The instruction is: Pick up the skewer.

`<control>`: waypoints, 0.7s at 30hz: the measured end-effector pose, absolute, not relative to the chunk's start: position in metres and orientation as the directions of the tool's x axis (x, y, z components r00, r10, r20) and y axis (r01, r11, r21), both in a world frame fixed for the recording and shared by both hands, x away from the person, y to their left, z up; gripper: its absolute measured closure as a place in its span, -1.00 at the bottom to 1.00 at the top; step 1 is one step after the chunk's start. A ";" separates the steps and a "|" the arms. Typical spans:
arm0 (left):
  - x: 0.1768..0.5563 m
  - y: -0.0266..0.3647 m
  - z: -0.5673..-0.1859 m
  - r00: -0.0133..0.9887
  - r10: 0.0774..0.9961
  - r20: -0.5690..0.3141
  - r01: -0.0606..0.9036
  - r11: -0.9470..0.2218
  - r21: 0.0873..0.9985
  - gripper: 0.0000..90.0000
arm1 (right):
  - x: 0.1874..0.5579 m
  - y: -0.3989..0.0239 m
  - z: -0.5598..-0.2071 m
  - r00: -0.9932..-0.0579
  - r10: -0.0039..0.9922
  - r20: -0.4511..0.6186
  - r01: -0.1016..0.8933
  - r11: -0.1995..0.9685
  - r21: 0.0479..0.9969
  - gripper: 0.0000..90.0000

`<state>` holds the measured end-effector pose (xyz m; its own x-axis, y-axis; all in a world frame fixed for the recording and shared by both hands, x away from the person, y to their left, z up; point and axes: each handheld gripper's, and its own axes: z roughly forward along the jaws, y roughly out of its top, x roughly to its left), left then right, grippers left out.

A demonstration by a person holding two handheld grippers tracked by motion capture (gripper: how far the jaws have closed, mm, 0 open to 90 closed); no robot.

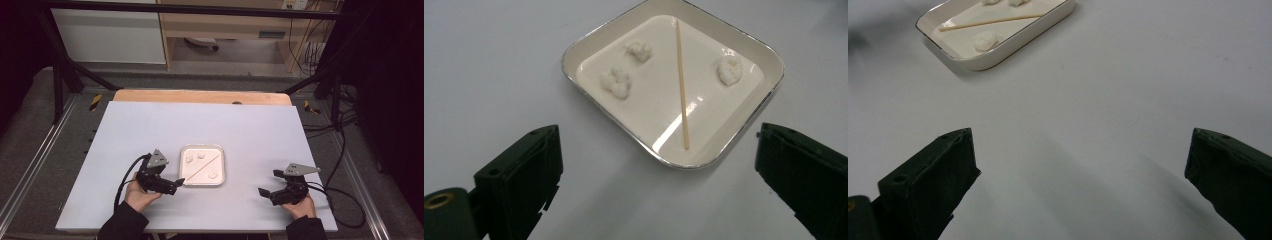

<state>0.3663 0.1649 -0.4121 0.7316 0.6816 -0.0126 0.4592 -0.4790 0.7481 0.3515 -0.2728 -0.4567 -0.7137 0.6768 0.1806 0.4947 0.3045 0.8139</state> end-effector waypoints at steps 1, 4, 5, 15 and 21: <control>0.368 0.162 -0.413 0.733 0.681 -0.012 0.462 -0.484 0.743 -0.87 | 0.351 -0.273 -0.457 -0.714 0.676 0.180 0.494 0.305 0.814 -0.98; 0.372 0.152 -0.414 0.733 0.680 -0.005 0.468 -0.500 0.729 -0.84 | 0.351 -0.273 -0.457 -0.714 0.676 0.182 0.496 0.304 0.813 -0.98; 0.373 0.150 -0.414 0.734 0.679 -0.002 0.470 -0.505 0.724 -0.83 | 0.351 -0.273 -0.457 -0.714 0.676 0.181 0.496 0.305 0.813 -0.98; 0.385 0.123 -0.421 0.739 0.673 -0.009 0.489 -0.528 0.694 -0.35 | 0.351 -0.272 -0.457 -0.715 0.675 0.181 0.497 0.309 0.811 -0.98; 0.389 0.109 -0.428 0.733 0.680 -0.017 0.512 -0.535 0.672 -0.05 | 0.351 -0.272 -0.457 -0.717 0.674 0.180 0.496 0.311 0.811 -0.98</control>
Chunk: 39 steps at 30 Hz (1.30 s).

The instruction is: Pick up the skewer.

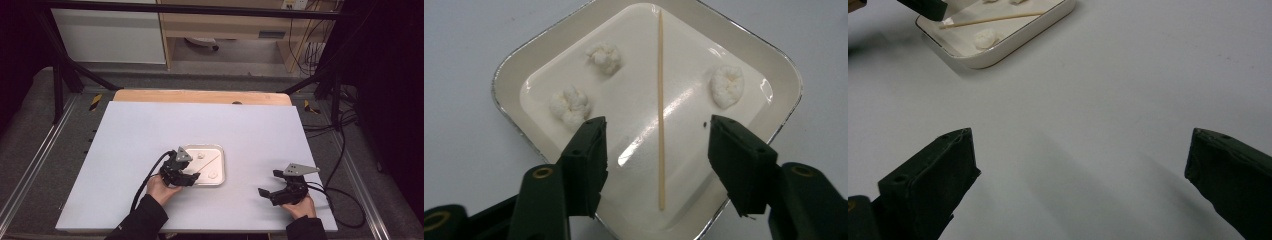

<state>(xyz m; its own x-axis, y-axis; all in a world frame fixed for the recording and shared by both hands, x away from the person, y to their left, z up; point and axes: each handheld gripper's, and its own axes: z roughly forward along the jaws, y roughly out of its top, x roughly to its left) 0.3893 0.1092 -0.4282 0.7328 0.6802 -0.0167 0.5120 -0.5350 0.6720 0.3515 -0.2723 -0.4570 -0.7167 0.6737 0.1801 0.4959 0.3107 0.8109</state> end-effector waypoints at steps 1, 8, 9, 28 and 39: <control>0.390 0.108 -0.429 0.733 0.680 -0.013 0.513 -0.540 0.667 -0.01 | 0.351 -0.272 -0.457 -0.717 0.674 0.180 0.496 0.311 0.811 -0.98; 0.392 0.100 -0.433 0.737 0.676 0.006 0.510 -0.562 0.651 0.34 | 0.352 -0.272 -0.457 -0.719 0.672 0.179 0.495 0.313 0.811 -0.98; 0.392 0.099 -0.434 0.737 0.676 0.015 0.507 -0.567 0.649 0.34 | 0.352 -0.272 -0.457 -0.719 0.672 0.179 0.495 0.313 0.811 -0.98; 0.388 0.094 -0.437 0.747 0.662 0.057 0.490 -0.606 0.627 0.84 | 0.351 -0.272 -0.457 -0.720 0.671 0.178 0.494 0.316 0.810 -0.98; 0.386 0.094 -0.439 0.742 0.666 0.075 0.478 -0.604 0.637 0.95 | 0.351 -0.272 -0.457 -0.723 0.669 0.175 0.493 0.320 0.809 -0.98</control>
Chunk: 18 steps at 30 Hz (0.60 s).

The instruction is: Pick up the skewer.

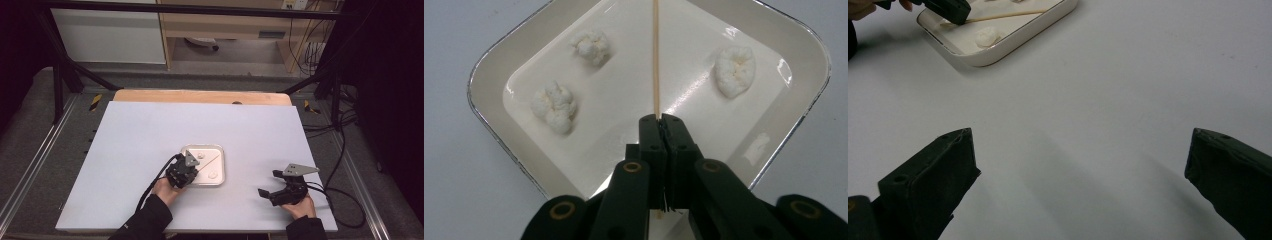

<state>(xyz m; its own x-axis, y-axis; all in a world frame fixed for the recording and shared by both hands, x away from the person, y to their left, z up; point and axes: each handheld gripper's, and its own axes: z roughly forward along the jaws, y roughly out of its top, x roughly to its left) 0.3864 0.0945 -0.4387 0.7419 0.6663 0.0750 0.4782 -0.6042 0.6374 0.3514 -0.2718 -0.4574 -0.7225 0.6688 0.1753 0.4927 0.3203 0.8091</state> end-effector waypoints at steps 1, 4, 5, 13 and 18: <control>0.387 0.095 -0.439 0.743 0.666 0.071 0.479 -0.603 0.638 0.96 | 0.351 -0.272 -0.457 -0.722 0.669 0.176 0.493 0.320 0.809 -0.98; 0.386 0.097 -0.440 0.746 0.662 0.065 0.471 -0.595 0.651 0.96 | 0.351 -0.272 -0.457 -0.723 0.668 0.176 0.494 0.321 0.808 -0.98; 0.386 0.098 -0.440 0.748 0.661 0.061 0.471 -0.593 0.653 0.96 | 0.351 -0.272 -0.458 -0.723 0.669 0.175 0.493 0.322 0.808 -0.98; 0.385 0.103 -0.434 0.748 0.662 0.041 0.461 -0.564 0.686 0.97 | 0.351 -0.272 -0.457 -0.723 0.669 0.174 0.493 0.322 0.808 -0.98; 0.384 0.107 -0.431 0.751 0.660 0.030 0.462 -0.556 0.691 0.97 | 0.351 -0.271 -0.458 -0.725 0.668 0.165 0.485 0.326 0.812 -0.98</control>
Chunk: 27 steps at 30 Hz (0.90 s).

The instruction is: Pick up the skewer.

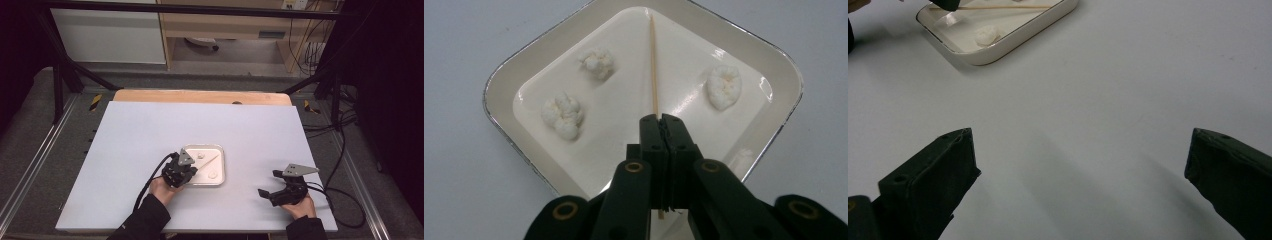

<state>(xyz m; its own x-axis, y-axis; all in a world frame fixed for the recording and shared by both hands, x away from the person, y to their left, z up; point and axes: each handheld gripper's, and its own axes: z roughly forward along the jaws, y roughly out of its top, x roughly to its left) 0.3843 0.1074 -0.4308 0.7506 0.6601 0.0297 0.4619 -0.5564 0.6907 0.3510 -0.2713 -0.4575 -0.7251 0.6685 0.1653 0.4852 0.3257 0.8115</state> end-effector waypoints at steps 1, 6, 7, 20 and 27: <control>0.384 0.108 -0.430 0.750 0.661 0.033 0.456 -0.552 0.699 0.97 | 0.351 -0.271 -0.458 -0.726 0.668 0.164 0.484 0.327 0.812 -0.98; 0.381 0.112 -0.424 0.750 0.661 0.021 0.444 -0.527 0.725 0.97 | 0.351 -0.270 -0.457 -0.730 0.666 0.155 0.479 0.335 0.811 -0.98; 0.380 0.113 -0.423 0.751 0.660 0.021 0.443 -0.528 0.725 0.97 | 0.351 -0.270 -0.457 -0.732 0.665 0.151 0.476 0.340 0.811 -0.98; 0.372 0.119 -0.410 0.771 0.637 0.011 0.425 -0.527 0.736 0.97 | 0.348 -0.246 -0.442 -0.771 0.637 -0.012 0.379 0.473 0.795 -0.98; 0.368 0.117 -0.403 0.789 0.614 0.016 0.407 -0.541 0.736 0.97 | 0.346 -0.227 -0.436 -0.785 0.607 -0.123 0.318 0.564 0.762 -0.96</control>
